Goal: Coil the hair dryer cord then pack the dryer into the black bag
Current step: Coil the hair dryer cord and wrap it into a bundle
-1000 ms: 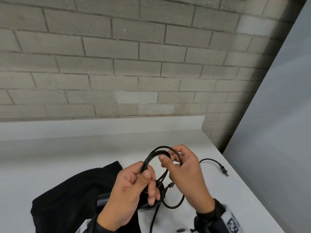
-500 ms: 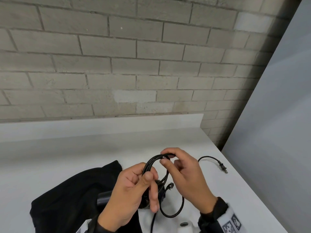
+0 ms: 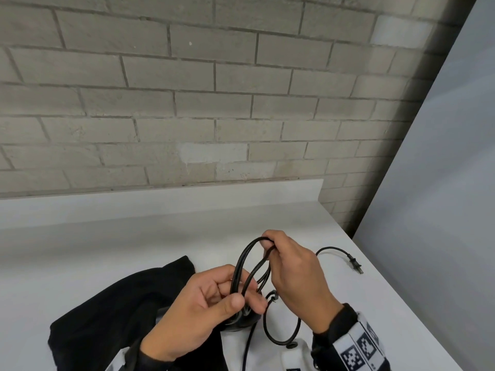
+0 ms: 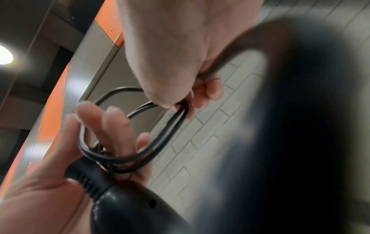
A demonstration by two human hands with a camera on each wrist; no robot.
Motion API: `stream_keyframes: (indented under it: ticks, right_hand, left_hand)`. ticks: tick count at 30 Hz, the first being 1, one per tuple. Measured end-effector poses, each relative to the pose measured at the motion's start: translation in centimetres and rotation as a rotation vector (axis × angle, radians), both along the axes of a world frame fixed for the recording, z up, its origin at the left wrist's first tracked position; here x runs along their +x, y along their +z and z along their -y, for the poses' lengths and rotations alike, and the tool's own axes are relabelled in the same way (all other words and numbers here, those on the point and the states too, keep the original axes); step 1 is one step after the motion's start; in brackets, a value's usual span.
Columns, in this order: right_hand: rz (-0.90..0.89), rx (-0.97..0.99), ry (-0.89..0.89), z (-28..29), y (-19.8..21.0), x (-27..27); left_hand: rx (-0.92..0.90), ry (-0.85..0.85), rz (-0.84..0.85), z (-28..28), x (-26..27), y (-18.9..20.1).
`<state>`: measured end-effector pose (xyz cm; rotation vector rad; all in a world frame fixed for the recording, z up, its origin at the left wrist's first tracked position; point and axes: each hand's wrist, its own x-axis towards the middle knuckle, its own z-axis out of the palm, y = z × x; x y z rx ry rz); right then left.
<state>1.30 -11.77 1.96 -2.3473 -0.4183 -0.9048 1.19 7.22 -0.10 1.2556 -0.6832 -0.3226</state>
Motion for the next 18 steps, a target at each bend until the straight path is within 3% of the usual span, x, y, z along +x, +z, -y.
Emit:
stream_keyframes:
  ticks: [6,14,18]
  right_hand:
    - [-0.324,0.055,0.071,0.2,-0.3,-0.1]
    - [-0.643,0.598,0.255,0.6,-0.2,-1.7]
    - [-0.694,0.950,0.254,1.2,-0.9,-2.7]
  left_hand:
    - [-0.070,0.097,-0.006,0.5,-0.2,-0.4]
    - [-0.116,0.242,-0.008,1.0,0.1,-0.2]
    - [-0.137,0.299,-0.030,1.0,0.3,-0.2]
